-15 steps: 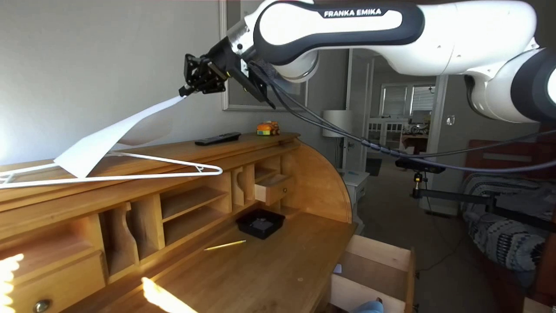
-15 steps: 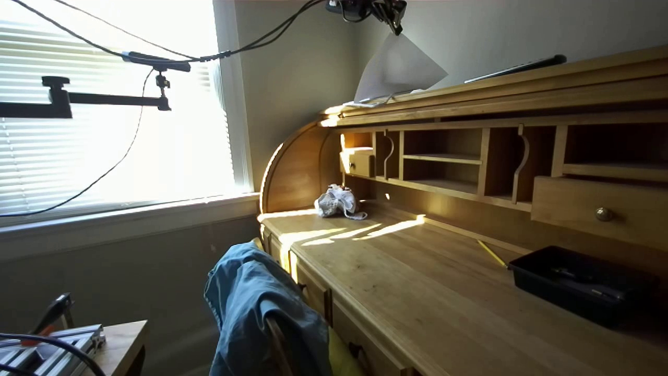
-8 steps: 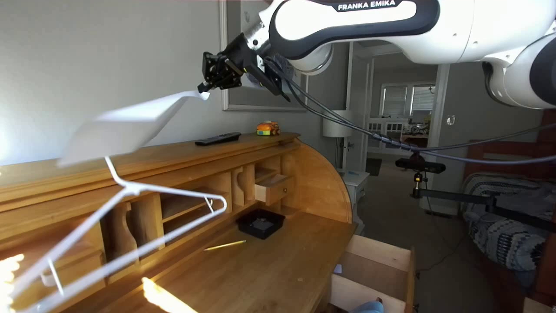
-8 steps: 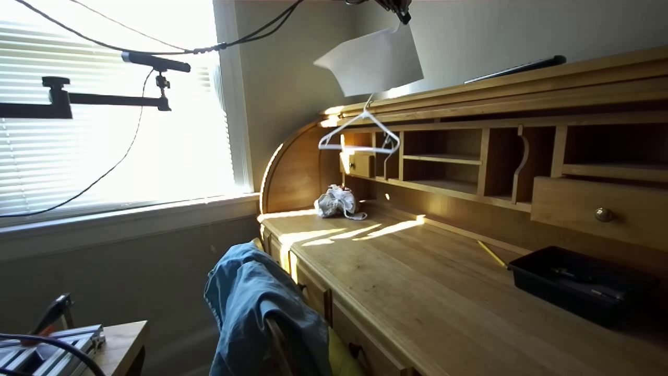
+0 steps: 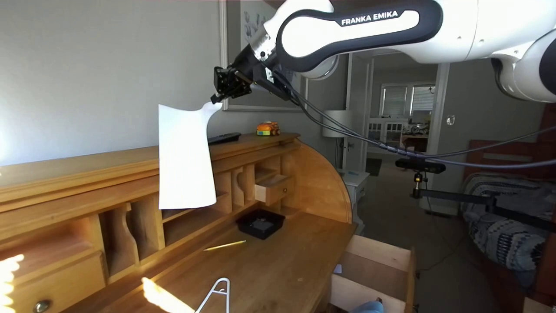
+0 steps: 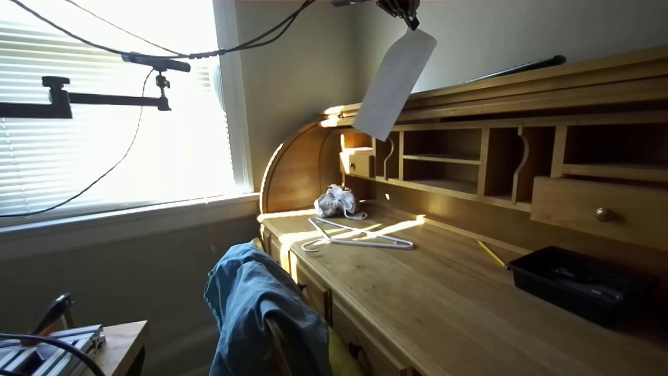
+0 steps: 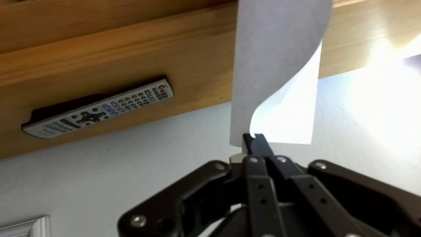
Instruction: Pick up the paper from the top of the cabinet and put it on the counter
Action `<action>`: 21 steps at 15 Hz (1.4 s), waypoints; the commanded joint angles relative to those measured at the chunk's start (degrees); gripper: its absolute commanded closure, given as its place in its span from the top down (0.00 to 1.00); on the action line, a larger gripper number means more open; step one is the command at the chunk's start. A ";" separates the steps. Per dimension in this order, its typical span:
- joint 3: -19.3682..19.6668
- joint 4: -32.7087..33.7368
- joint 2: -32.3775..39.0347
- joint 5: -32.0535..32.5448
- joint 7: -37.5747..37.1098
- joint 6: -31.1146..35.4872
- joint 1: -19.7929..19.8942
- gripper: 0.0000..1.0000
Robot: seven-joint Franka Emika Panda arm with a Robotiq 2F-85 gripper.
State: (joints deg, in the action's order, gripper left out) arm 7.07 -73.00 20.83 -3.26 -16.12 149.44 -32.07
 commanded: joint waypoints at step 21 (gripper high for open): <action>-6.70 -14.96 -13.13 11.34 12.80 -40.40 15.34 0.01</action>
State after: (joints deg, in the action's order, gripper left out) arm 5.07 -88.32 7.63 7.38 -2.84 109.34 -20.98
